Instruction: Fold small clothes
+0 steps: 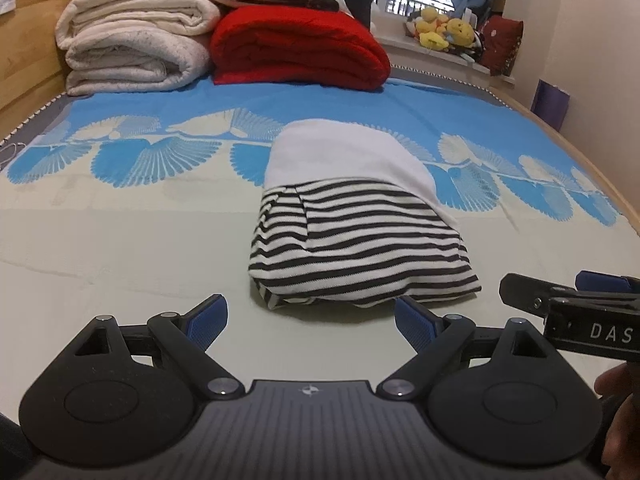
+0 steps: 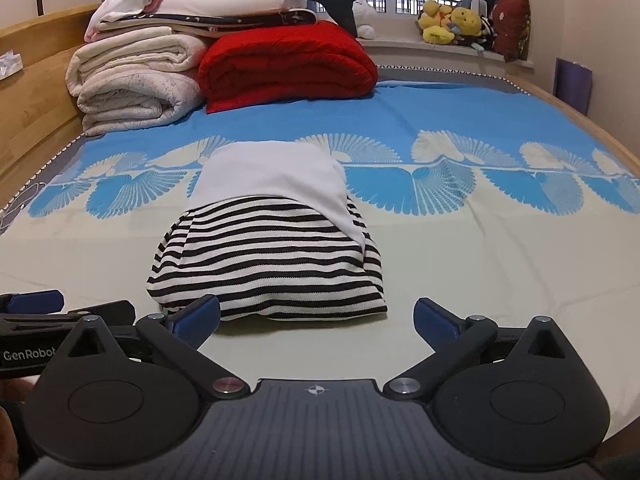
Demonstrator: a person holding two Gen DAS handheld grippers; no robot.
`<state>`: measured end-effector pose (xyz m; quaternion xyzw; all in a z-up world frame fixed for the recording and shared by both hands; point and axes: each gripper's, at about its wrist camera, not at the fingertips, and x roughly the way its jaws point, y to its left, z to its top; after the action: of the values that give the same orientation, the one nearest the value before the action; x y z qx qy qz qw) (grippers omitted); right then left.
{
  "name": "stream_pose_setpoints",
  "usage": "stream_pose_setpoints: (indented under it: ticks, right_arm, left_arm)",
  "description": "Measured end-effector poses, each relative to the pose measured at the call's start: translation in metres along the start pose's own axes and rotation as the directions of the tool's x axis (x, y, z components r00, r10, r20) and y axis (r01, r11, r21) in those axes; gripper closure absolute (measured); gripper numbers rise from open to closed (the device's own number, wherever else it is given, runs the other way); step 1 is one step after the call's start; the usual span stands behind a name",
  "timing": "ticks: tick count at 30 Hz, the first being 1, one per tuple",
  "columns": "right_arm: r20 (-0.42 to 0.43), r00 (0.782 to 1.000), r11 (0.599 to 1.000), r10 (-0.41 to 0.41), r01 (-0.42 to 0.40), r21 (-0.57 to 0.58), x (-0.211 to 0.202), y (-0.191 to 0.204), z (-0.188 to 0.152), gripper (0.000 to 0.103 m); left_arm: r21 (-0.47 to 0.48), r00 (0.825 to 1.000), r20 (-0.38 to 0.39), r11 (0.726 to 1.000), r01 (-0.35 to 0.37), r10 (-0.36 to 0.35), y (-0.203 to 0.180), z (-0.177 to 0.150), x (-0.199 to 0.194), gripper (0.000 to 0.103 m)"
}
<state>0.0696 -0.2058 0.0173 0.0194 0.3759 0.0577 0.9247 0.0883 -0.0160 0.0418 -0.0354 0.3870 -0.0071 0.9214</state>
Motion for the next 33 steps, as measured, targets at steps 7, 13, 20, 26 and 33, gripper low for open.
stream_pose_setpoints:
  ticks: [7,13,20,26,33]
  right_arm:
    - [-0.016,1.000,1.000,0.000,0.000,0.004,0.003,0.000,0.000,0.001]
    - [-0.021,1.000,1.000,0.005,-0.005,-0.002,0.004,0.001,0.001,0.001]
    - [-0.020,1.000,1.000,0.009,-0.009,-0.024,0.005,0.007,0.000,0.001]
    - [-0.011,1.000,0.999,0.013,-0.013,-0.042,0.005,0.010,0.001,0.001]
    - [-0.010,1.000,0.999,0.014,-0.014,-0.043,0.007,0.013,0.002,0.001]
  left_arm:
    - [-0.007,0.999,0.010,0.999,-0.044,0.044,0.001,-0.002,0.004,0.000]
    - [-0.034,1.000,-0.010,0.999,-0.027,0.027,0.005,-0.001,0.006,0.000]
    - [-0.034,1.000,-0.015,0.999,-0.027,0.026,0.004,-0.003,0.007,0.000]
    - [-0.029,0.999,-0.008,0.999,-0.031,0.031,0.004,-0.002,0.007,0.000]
    - [-0.031,0.999,-0.007,0.999,-0.032,0.032,0.004,-0.001,0.009,0.001]
